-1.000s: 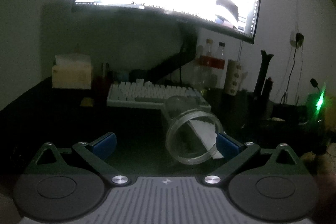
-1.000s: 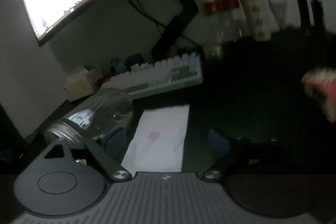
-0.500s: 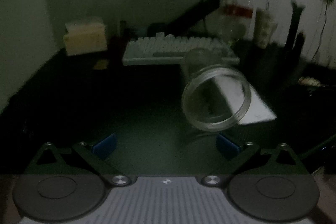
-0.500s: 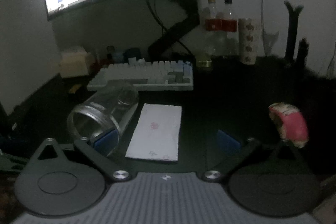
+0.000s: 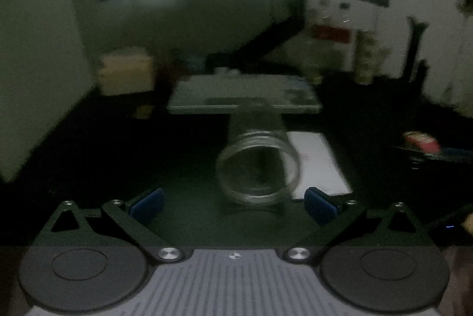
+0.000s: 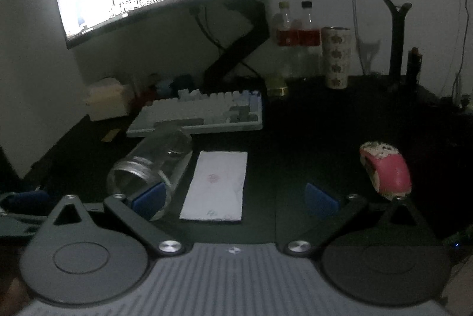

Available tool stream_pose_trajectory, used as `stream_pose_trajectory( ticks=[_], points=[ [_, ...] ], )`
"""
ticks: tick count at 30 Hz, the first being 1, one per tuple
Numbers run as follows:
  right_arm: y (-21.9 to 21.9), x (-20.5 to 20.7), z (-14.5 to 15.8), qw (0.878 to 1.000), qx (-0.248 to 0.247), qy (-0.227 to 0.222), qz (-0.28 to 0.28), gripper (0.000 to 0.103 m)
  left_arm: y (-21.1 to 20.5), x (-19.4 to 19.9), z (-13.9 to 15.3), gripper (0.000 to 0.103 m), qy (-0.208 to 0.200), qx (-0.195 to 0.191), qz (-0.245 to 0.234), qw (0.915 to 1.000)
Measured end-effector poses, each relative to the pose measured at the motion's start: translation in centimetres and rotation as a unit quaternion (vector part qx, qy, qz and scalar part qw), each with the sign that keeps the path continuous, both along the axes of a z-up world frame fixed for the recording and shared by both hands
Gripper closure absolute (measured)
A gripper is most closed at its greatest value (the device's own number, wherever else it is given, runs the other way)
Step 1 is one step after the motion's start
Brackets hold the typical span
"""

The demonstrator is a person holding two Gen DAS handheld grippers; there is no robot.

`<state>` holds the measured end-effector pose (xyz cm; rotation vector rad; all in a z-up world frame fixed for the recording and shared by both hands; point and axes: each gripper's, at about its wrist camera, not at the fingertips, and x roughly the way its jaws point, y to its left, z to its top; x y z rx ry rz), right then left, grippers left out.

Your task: Clean container

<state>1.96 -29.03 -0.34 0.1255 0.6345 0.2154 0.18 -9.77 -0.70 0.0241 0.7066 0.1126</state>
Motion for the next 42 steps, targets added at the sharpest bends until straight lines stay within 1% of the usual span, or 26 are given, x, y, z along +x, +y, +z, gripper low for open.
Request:
stream_pose_trajectory(
  ticks=[1,2,3,4,6,8,10,12,13,16,23,29,37,42],
  points=[
    [-0.2,-0.1,0.1,1.000,0.004,0.006,0.005,0.000,-0.6,0.0,0.1,0.000,0.010,0.022,0.019,0.9995],
    [-0.3,-0.1,0.1,1.000,-0.004,0.013,0.009,0.000,-1.1,0.0,0.4,0.000,0.017,0.042,0.028,0.9986],
    [-0.5,-0.1,0.0,1.000,-0.008,0.017,0.004,0.000,-1.6,-0.3,0.6,0.000,0.015,0.054,0.025,0.9981],
    [-0.6,-0.1,0.0,1.000,-0.008,0.020,-0.002,0.000,-1.8,-0.5,1.0,0.000,0.010,0.053,0.020,0.9983],
    [-0.8,0.2,-0.2,0.999,-0.011,0.032,-0.012,0.000,-1.7,-1.1,1.6,0.000,0.009,0.037,0.016,0.9991],
    [-1.0,0.2,-0.3,0.999,0.000,0.041,-0.011,0.000,-1.5,-1.4,2.1,0.000,0.011,0.024,0.010,0.9996],
    [-1.0,0.1,-0.3,0.999,0.005,0.041,-0.007,0.000,-1.4,-1.5,2.3,0.000,0.018,0.033,0.014,0.9992],
    [-0.7,-0.2,-0.2,0.999,-0.001,0.037,-0.010,0.000,-1.5,-1.5,2.2,0.000,0.022,0.051,0.019,0.9983],
    [-0.6,-0.3,-0.1,0.999,-0.003,0.034,-0.010,0.000,-1.4,-1.3,2.0,0.000,0.024,0.052,0.020,0.9982],
    [-0.3,-0.6,0.0,1.000,-0.007,0.031,-0.002,0.000,-0.9,-1.2,1.7,0.000,0.031,0.037,0.016,0.9987],
    [-0.2,-0.6,-0.2,0.999,-0.004,0.031,0.012,0.000,-0.3,-1.1,1.2,0.000,0.042,0.022,0.017,0.9987],
    [-0.3,-0.2,-0.5,0.999,-0.003,0.038,0.011,0.000,-0.9,-0.9,0.8,0.000,0.048,0.035,0.011,0.9982],
    [0.2,0.1,-0.9,0.998,-0.007,0.050,0.020,0.000,-0.3,-1.0,0.8,0.000,0.047,0.027,0.016,0.9984],
    [0.5,0.5,-1.5,0.997,-0.013,0.065,0.025,0.000,0.0,-0.9,0.6,0.000,0.053,0.025,0.021,0.9981]
  ],
)
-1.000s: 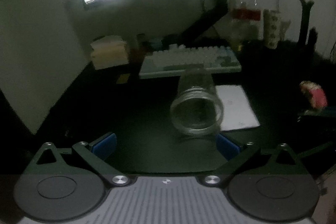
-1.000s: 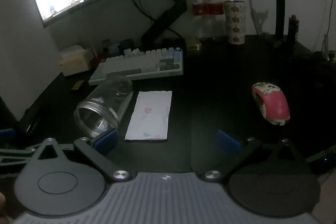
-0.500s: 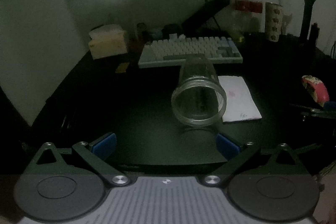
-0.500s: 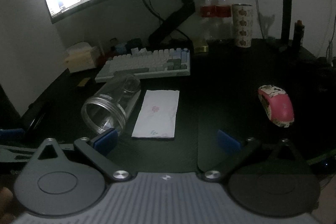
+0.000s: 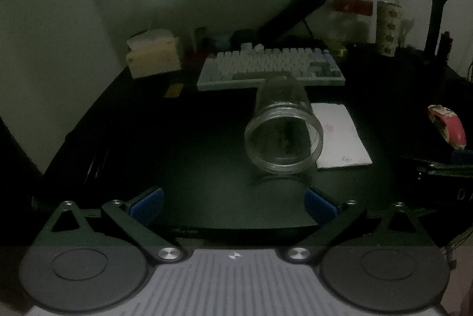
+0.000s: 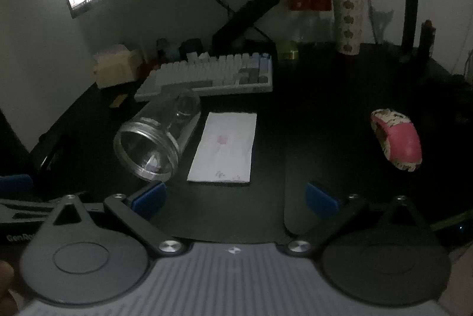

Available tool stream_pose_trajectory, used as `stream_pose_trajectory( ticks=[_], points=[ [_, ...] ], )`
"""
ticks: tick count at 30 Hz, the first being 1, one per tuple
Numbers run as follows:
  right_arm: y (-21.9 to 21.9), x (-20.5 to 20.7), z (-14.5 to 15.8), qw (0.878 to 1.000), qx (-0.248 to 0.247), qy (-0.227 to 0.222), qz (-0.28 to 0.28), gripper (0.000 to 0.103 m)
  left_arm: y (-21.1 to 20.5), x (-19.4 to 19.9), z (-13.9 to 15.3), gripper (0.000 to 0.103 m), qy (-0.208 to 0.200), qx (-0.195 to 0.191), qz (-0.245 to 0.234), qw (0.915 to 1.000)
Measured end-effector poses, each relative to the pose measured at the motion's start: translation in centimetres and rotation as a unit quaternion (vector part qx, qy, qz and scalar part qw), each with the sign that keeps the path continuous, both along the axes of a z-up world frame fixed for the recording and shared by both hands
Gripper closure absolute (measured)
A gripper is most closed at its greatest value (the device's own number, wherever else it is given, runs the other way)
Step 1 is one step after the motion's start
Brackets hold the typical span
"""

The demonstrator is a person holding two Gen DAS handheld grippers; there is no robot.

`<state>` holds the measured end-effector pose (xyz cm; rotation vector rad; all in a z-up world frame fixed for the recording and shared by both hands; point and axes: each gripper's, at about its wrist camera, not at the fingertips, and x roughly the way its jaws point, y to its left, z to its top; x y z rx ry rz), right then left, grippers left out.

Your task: Clean container

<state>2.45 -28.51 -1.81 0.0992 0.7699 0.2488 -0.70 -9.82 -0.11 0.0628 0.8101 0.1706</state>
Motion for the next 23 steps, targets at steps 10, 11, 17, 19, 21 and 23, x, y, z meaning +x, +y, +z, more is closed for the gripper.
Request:
stream_pose_trajectory(
  ticks=[10,11,17,19,21,23],
  points=[
    [0.2,0.5,-0.7,1.000,-0.001,0.020,0.008,0.000,0.3,0.2,-0.1,0.000,0.005,-0.006,0.006,1.0000],
    [0.2,0.5,-0.7,1.000,-0.001,0.020,0.009,0.000,0.3,0.2,-0.1,0.000,0.005,-0.005,0.007,0.9999],
    [0.7,0.9,-1.2,0.999,-0.009,0.037,0.019,0.000,0.3,0.2,-0.2,0.000,0.007,-0.008,0.013,0.9999],
    [0.9,0.9,-1.3,0.999,-0.010,0.039,0.023,0.000,0.3,0.3,-0.2,0.000,0.008,-0.006,0.013,0.9999],
    [1.0,0.9,-1.3,0.999,-0.010,0.039,0.024,0.000,0.3,0.3,-0.2,0.000,0.008,-0.006,0.014,0.9999],
    [1.0,0.7,-1.2,0.999,-0.011,0.037,0.024,0.000,0.3,0.3,-0.3,0.000,0.009,-0.006,0.014,0.9998]
  ],
)
